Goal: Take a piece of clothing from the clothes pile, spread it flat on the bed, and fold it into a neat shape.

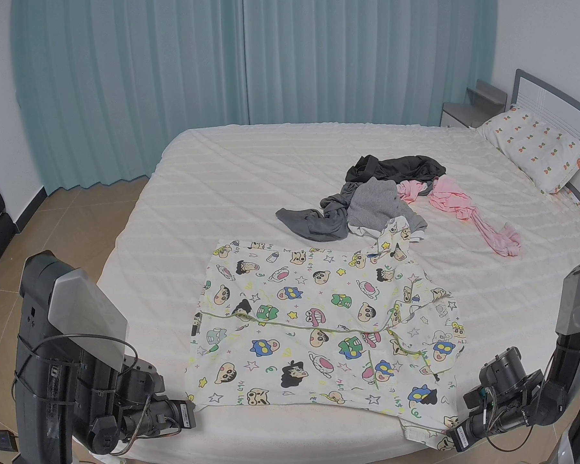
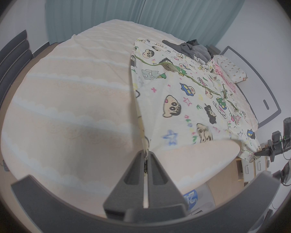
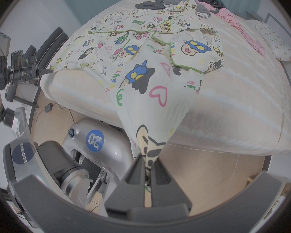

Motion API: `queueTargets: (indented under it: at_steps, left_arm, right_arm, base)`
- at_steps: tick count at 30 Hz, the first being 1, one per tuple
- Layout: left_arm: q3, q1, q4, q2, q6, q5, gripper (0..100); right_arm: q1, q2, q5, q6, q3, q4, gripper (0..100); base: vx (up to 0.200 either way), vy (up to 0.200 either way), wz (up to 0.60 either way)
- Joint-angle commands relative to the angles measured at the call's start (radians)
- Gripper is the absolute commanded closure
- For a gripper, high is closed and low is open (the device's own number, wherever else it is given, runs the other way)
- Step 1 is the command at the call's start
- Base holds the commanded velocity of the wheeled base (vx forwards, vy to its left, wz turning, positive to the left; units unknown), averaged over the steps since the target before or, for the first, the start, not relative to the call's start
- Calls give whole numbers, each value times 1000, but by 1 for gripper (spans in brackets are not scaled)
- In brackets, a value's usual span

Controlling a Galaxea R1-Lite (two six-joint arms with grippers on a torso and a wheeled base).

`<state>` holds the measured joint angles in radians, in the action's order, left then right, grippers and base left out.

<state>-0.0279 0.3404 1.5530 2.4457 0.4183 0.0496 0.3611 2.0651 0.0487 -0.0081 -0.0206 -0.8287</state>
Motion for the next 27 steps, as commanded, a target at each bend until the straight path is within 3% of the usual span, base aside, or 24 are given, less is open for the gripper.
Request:
queueTargets:
  at_steps: [1,8,18,27]
  left_arm:
    - [26,-9,18,-21,-3,0,100]
    - [28,-20,-1,-11,-10,1,100]
    - [28,-18,-134,-42,-46,9,100]
    - [14,-43,-85,-44,-41,26,100]
  right_arm:
    - [-4,-2,0,-15,21,7,100]
    - [-1,-8,-1,-29,21,53,100]
    - [-10,-76,-1,-98,19,163,100]
    - [-11,-80,0,-98,11,160,100]
  base:
    - [0,0,0]
    - [0,0,0]
    - [0,0,0]
    - [0,0,0]
